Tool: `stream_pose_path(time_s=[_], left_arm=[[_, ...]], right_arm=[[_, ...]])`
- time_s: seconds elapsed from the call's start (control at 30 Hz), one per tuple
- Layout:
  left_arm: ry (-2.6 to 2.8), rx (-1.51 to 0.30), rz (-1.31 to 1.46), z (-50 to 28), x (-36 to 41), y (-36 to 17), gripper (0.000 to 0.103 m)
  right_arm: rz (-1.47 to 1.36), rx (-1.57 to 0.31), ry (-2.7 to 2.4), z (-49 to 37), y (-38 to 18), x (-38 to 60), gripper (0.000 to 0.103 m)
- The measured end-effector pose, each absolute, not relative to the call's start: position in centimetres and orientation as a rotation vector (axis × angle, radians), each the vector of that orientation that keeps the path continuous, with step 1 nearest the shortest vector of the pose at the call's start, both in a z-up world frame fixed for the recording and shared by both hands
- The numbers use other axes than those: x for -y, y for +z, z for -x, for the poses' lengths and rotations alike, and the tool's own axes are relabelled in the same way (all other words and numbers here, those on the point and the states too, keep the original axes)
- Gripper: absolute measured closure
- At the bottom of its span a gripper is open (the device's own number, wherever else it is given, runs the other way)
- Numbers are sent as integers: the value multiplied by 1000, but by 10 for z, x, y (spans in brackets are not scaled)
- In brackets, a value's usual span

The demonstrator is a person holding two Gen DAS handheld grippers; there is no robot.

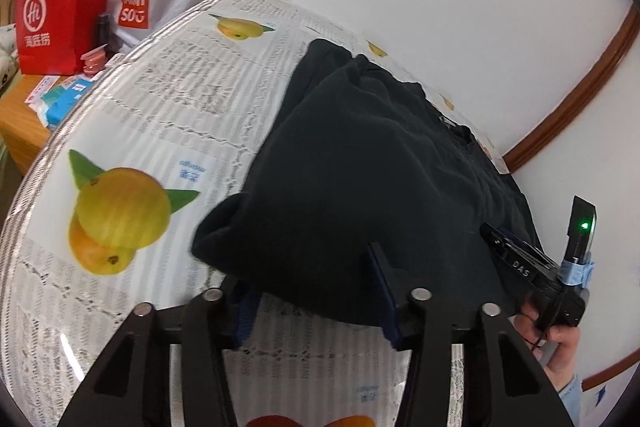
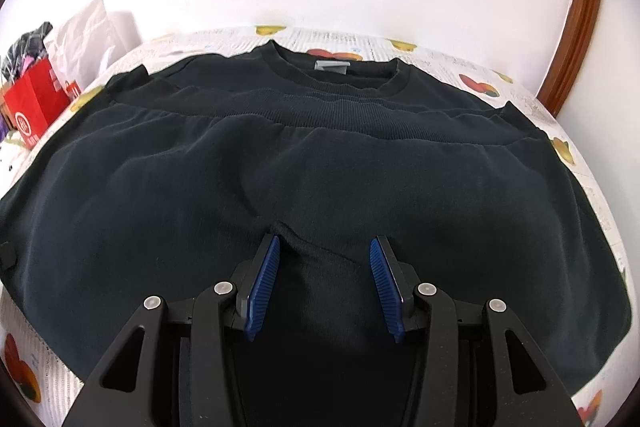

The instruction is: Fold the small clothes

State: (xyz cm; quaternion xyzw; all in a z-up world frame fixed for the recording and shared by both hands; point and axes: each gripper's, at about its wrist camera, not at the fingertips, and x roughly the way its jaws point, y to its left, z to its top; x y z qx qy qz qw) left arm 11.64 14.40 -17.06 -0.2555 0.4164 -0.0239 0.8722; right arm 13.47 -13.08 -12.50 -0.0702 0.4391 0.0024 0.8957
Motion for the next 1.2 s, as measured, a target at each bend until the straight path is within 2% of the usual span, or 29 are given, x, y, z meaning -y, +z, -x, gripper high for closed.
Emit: stream_pose_path(time_s=[0.2, 0.27, 0.37, 0.47, 0.53, 0.63, 0.93, 1.0, 1.03, 1.07, 1.1, 1.2], left_arm=[[-27, -884, 518, -107, -160, -165, 58], [-6, -884, 486, -99, -167, -161, 57], [14, -879, 472, -86, -183, -156, 49], [52, -880, 470, -71, -202, -152, 48], [77, -877, 466, -60, -214, -150, 48], [100, -867, 474, -48, -230, -149, 47], [83, -840, 537, -34, -254, -156, 47], [70, -837, 542, -32, -255, -157, 47], [65, -837, 541, -32, -254, -157, 47], [61, -838, 539, -32, -253, -157, 47], [57, -841, 535, -33, -251, -158, 47], [50, -847, 513, -36, -243, -159, 47]], right_arm=[[169, -895, 90, -115, -108, 98, 56], [195, -880, 148, -106, -104, 76, 52], [227, -868, 272, -89, -103, 36, 48], [285, -844, 379, -70, -107, -4, 44], [314, -827, 448, -59, -110, -29, 36], [356, -822, 512, -46, -118, -59, 32], [492, -798, 444, -53, -142, -117, 31], [490, -798, 429, -57, -141, -120, 37], [496, -787, 409, -59, -141, -121, 57], [508, -773, 392, -60, -140, -123, 70], [517, -763, 385, -59, -139, -123, 89], [437, -746, 394, -59, -123, -113, 91]])
